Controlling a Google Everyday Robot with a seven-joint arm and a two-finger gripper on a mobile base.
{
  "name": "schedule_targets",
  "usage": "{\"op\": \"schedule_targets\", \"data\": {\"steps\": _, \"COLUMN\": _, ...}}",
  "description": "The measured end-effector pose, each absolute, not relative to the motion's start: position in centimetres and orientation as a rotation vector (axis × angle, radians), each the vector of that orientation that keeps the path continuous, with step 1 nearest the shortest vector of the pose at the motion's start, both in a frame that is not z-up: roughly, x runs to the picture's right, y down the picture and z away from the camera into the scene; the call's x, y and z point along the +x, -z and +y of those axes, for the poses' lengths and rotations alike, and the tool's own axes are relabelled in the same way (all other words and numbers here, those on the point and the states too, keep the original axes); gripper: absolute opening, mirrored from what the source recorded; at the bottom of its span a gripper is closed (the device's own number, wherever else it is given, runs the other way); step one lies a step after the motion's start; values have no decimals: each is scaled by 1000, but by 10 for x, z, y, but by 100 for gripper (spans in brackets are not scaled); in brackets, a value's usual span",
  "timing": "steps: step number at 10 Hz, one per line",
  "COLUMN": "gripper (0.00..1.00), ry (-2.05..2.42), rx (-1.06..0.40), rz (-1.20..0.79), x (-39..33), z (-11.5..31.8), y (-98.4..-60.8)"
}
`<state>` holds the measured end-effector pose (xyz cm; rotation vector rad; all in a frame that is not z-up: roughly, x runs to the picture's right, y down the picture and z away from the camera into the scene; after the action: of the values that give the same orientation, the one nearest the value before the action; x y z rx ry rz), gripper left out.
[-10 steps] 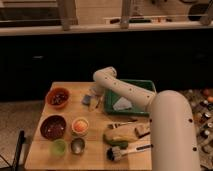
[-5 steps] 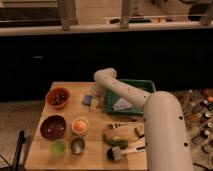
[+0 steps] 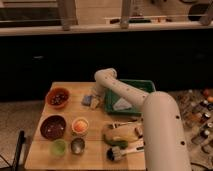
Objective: Place sponge in purple bowl
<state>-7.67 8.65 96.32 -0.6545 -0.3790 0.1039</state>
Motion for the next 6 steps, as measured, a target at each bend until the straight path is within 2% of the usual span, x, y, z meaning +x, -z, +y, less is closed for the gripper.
{"op": "schedule_targets", "data": {"steps": 1, "gripper": 21, "ry": -103, "rx": -655, "rz": -379, "x": -77, "z": 87, "y": -963}}
{"op": "schedule_targets", "data": {"steps": 2, "gripper": 0, "ry": -97, "rx": -660, "rz": -377, "x": -77, "z": 87, "y": -961}}
{"op": "schedule_targets", "data": {"steps": 6, "gripper": 0, "ry": -78, "rx": -617, "rz": -387, "x": -73, "z": 79, "y": -946}}
